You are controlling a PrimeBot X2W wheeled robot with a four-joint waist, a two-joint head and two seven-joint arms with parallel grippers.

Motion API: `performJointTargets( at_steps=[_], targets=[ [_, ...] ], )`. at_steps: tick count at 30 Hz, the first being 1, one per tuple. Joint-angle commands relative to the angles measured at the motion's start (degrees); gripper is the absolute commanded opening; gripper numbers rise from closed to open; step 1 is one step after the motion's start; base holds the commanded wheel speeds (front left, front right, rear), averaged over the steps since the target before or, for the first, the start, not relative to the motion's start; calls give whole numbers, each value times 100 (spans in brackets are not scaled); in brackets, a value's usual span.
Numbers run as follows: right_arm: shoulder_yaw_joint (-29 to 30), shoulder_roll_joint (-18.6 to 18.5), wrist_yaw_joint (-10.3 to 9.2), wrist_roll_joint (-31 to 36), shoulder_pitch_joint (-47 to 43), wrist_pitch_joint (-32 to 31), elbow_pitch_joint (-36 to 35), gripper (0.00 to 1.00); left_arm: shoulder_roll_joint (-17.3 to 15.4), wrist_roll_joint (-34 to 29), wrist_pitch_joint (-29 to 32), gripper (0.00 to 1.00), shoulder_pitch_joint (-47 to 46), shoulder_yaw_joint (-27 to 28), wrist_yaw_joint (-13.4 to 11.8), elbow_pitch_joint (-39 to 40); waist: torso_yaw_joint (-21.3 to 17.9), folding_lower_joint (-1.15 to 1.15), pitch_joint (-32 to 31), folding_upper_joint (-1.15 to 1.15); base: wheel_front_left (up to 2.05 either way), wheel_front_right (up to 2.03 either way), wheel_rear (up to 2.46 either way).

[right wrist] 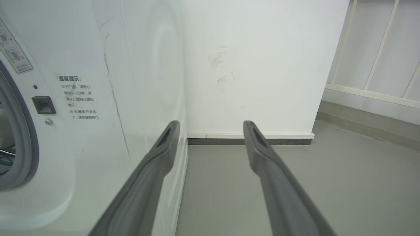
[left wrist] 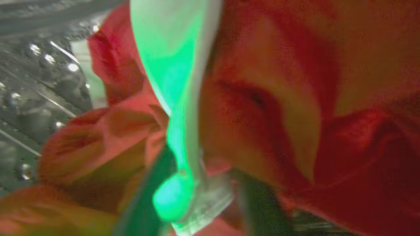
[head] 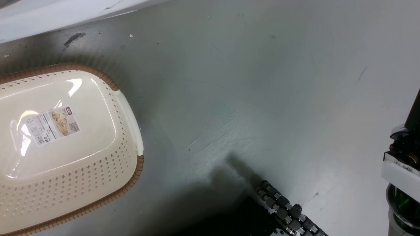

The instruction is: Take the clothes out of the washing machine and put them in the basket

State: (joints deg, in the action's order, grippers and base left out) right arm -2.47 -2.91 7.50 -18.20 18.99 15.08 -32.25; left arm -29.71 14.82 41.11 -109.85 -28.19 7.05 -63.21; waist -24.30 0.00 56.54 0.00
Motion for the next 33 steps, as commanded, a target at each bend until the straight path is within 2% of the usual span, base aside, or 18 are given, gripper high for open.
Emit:
performJointTargets(
  at_steps=[1,15,19,33],
  targets=[
    [-32,5,-2,66,118,14,-48,100,-143,-45,-8,0,228,-77,11,-227,10,0,-33,0,0,0,0],
    [-46,4,-2,346,41,15,77,100,-33,320,-1197,0,694,-217,32,-231,304,0,-753,0,0,0,0],
    [-70,4,-2,484,-26,14,156,100,47,599,-1530,0,1029,-328,34,-140,458,0,-1046,0,0,0,0],
    [-163,3,-2,804,-317,14,411,100,0,1436,-2709,0,2378,-808,36,234,803,0,-1942,0,0,0,0]
  ],
)
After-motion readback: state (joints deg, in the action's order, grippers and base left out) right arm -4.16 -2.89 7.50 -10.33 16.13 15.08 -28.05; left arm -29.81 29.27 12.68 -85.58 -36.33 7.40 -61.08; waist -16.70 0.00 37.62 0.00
